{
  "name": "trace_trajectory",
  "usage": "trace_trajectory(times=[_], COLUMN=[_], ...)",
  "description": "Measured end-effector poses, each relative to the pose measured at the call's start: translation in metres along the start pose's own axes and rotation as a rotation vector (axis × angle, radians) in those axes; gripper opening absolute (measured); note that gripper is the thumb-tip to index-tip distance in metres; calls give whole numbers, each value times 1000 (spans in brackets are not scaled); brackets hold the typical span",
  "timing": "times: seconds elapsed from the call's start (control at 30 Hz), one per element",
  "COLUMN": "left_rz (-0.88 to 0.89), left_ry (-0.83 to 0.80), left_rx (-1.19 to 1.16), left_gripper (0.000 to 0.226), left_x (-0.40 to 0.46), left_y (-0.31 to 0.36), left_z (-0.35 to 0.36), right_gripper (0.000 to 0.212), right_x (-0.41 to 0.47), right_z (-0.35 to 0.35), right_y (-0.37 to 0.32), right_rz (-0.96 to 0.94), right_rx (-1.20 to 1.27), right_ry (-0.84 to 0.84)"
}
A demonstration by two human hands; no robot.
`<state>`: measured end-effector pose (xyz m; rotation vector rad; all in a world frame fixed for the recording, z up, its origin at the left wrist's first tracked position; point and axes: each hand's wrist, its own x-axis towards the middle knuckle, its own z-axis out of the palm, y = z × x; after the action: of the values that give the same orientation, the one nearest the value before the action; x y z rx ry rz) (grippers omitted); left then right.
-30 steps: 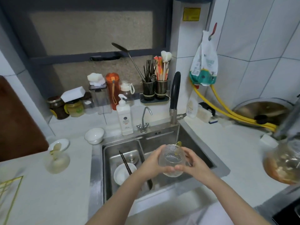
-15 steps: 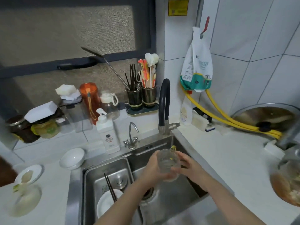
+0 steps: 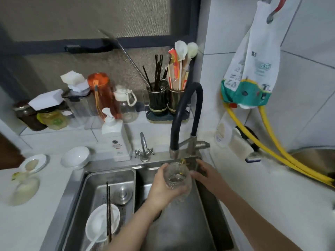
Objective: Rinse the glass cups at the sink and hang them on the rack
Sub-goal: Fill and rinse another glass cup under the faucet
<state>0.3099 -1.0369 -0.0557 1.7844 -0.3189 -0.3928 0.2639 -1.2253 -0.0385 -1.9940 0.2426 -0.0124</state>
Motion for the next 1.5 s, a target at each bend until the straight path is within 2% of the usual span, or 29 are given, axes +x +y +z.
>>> trace_trajectory(times=[0.03, 0.13, 0.23, 0.37, 0.43, 0.5, 0.63, 0.73, 0.93, 1.5], left_rz=[-16, -38, -33, -47, -38, -30, -22, -37, -34, -29], left_ry=[-1, 5, 12, 26, 25, 16, -1, -14, -21, -20], left_rx=[13, 41, 84, 109, 108, 107, 109, 129, 134, 153], left_gripper=[98, 92, 97, 94, 89, 86, 98, 111, 105, 110], left_x=[3, 10, 16, 25, 29, 34, 38, 40, 41, 33], left_y=[-2, -6, -4, -1, 2, 2, -1, -4, -3, -6], left_z=[0, 2, 2, -1, -2, -3, -3, -3, -5, -11], right_gripper=[52, 57, 66, 70, 59, 37, 19, 19, 22, 27], right_x=[9, 38, 69, 104, 121, 131, 137, 137, 142, 154], right_z=[-6, -26, -40, -48, -51, -53, -58, -62, -63, -67], right_y=[3, 14, 26, 39, 50, 60, 66, 68, 79, 105], right_rz=[37, 97, 142, 216, 240, 208, 76, 111, 149, 125], right_rx=[-54, -159, -151, -140, -117, -235, -256, -160, 8, 29], right_ry=[70, 194, 245, 222, 246, 270, 315, 305, 303, 326])
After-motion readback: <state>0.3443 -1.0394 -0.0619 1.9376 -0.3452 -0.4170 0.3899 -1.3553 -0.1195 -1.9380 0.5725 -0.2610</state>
